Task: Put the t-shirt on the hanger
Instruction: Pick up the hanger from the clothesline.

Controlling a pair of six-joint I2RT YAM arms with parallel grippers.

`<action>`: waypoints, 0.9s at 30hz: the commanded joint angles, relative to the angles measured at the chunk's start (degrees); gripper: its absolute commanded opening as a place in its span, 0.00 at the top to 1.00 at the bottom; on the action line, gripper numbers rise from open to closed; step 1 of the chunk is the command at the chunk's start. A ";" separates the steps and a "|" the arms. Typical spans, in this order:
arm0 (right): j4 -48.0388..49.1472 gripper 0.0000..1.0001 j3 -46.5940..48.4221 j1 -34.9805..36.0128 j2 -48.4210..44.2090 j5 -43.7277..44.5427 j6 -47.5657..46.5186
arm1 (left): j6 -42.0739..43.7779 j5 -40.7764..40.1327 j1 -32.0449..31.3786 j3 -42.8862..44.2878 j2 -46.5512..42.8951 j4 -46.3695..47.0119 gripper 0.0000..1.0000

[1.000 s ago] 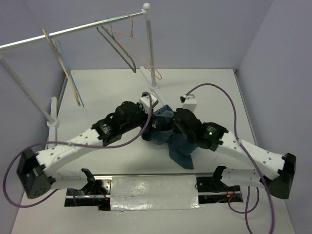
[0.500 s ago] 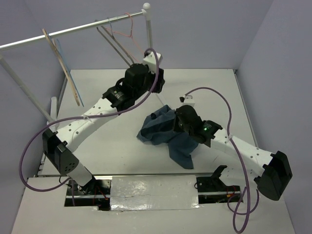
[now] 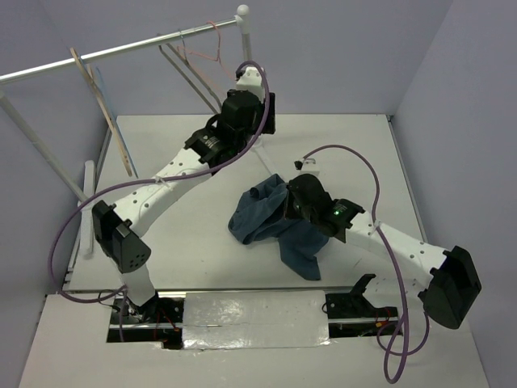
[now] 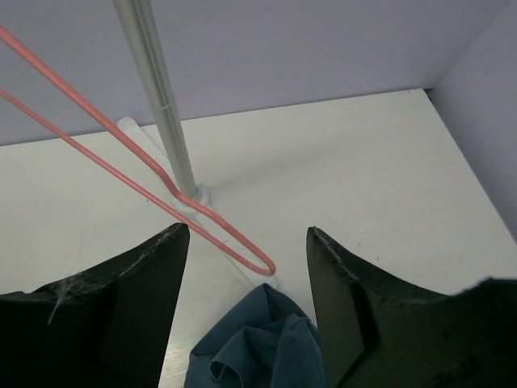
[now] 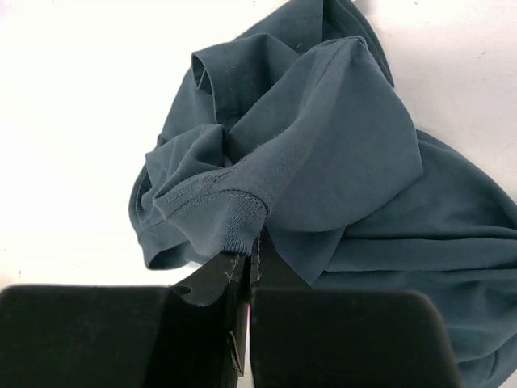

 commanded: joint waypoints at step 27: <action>2.78 1.00 -1.05 -0.15 -4.53 0.87 -2.01 | -4.01 -15.95 2.51 8.80 9.74 1.78 0.41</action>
